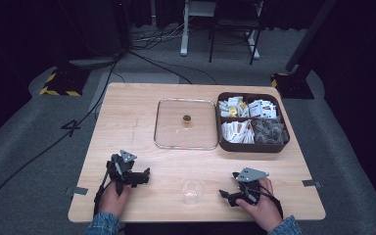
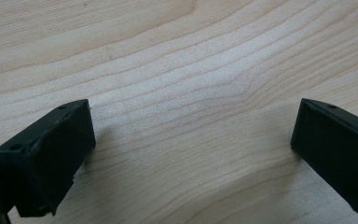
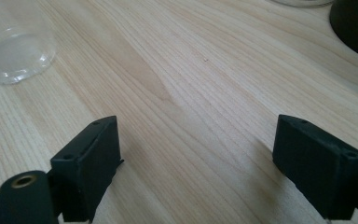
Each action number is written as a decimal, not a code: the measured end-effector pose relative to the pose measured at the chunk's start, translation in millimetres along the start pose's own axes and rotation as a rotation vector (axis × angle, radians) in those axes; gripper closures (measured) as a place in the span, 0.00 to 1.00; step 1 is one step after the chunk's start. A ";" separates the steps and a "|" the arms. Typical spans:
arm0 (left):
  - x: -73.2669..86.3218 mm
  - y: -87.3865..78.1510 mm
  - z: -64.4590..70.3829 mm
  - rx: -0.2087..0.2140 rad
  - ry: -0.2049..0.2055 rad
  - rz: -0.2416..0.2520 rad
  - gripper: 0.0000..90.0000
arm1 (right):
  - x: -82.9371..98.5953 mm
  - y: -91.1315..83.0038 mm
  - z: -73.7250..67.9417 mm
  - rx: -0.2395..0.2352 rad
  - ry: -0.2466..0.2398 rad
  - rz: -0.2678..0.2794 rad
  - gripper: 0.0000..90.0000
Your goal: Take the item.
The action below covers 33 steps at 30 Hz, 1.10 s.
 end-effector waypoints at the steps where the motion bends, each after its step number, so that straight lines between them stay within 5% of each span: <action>1: 0.0 0.0 0.0 0.000 0.000 0.000 0.00 | 0.0 0.0 0.0 0.000 0.000 0.000 0.17; 21: 0.0 0.0 0.0 0.000 0.000 0.000 0.00 | -2.0 2.0 0.7 -0.020 -0.011 -0.002 0.16; 27: 0.0 0.0 0.0 0.000 0.000 0.000 0.00 | -5.5 -3.9 3.0 -0.062 0.067 -0.008 0.27; 33: 0.0 -0.1 -0.1 0.000 0.002 -0.001 0.00 | -15.8 -23.1 11.7 -0.062 0.108 0.033 0.28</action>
Point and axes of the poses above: each handheld gripper's, and its own axes: y roughly forward along the jaws, x roughly out of its underside, z roughly to its right, the point moved 3 cm from there along y, roughly forward along the jaws, and after that the axes turned 11 degrees about y, right-handed, at the moved point
